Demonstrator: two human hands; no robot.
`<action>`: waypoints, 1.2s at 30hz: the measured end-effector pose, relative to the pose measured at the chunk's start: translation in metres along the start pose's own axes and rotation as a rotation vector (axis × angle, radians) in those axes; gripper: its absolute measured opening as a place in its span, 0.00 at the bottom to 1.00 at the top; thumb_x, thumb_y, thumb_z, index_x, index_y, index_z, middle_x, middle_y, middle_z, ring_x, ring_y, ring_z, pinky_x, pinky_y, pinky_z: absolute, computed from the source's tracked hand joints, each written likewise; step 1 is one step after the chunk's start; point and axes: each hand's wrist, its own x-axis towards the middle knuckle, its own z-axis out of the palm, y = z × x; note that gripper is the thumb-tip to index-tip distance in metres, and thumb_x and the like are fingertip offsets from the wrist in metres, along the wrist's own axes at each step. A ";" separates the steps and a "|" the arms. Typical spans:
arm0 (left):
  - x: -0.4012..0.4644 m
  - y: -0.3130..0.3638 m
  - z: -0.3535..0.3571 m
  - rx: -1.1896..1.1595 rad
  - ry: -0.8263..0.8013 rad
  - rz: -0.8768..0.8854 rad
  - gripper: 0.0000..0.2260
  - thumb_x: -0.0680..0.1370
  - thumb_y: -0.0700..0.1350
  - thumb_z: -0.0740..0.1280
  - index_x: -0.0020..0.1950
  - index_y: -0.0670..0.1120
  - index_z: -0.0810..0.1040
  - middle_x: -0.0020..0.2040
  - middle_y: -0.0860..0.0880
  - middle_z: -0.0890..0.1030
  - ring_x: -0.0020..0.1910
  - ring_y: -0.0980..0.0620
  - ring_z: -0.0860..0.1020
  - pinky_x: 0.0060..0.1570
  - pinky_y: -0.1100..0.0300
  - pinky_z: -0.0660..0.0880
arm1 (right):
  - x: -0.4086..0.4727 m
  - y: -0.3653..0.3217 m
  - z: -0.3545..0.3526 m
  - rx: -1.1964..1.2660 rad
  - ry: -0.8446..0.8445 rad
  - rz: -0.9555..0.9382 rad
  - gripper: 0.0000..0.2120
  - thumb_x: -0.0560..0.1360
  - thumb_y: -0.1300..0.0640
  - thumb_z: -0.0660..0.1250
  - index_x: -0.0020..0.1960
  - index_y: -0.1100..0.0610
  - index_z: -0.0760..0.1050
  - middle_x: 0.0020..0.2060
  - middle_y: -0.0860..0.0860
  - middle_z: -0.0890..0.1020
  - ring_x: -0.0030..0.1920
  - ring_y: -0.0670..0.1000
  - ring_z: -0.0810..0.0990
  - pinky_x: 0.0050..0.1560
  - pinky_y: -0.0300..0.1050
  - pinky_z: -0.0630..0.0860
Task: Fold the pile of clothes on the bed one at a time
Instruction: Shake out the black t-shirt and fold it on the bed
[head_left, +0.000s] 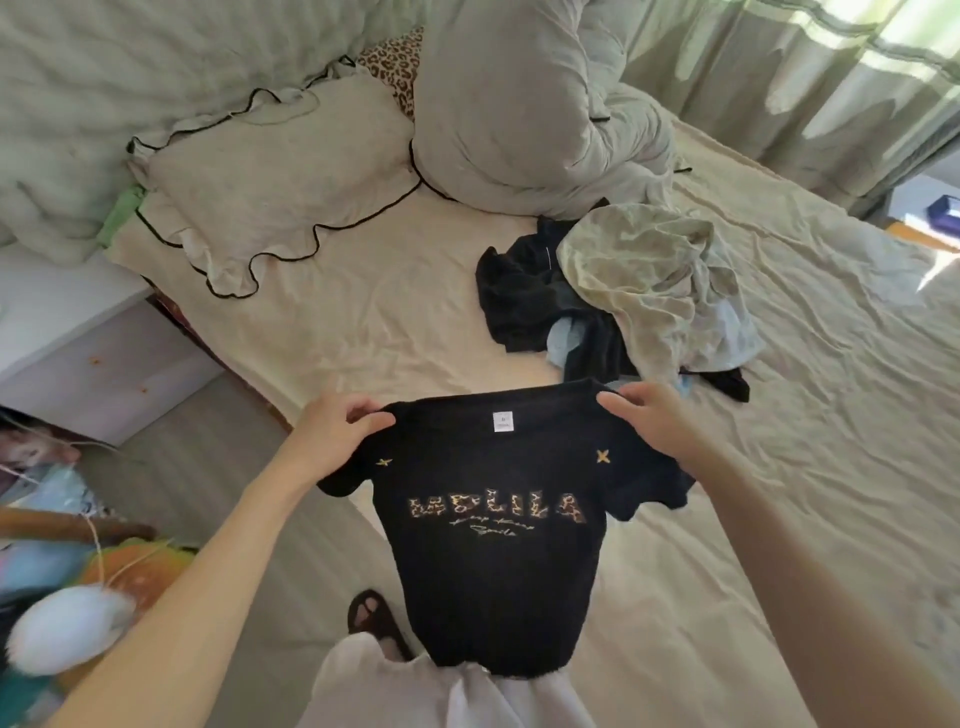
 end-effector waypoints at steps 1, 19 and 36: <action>0.013 -0.010 0.010 0.023 0.003 -0.004 0.05 0.77 0.44 0.66 0.43 0.50 0.80 0.40 0.55 0.81 0.41 0.58 0.77 0.39 0.67 0.68 | 0.015 0.007 0.011 -0.027 0.010 0.002 0.20 0.79 0.52 0.63 0.31 0.58 0.66 0.25 0.48 0.66 0.27 0.46 0.65 0.30 0.42 0.61; 0.269 -0.143 0.109 0.394 0.305 0.043 0.14 0.78 0.56 0.62 0.53 0.47 0.77 0.44 0.48 0.79 0.42 0.50 0.73 0.39 0.57 0.66 | 0.304 0.105 0.133 -0.383 0.186 -0.137 0.13 0.80 0.56 0.60 0.59 0.61 0.78 0.50 0.59 0.82 0.55 0.59 0.77 0.54 0.47 0.71; 0.249 -0.237 0.121 -0.365 -0.101 -0.292 0.07 0.77 0.43 0.66 0.55 0.51 0.78 0.48 0.59 0.81 0.49 0.62 0.78 0.47 0.71 0.73 | 0.186 0.144 0.301 -0.608 -0.100 -0.306 0.28 0.79 0.45 0.59 0.76 0.51 0.59 0.76 0.56 0.58 0.76 0.57 0.53 0.72 0.64 0.47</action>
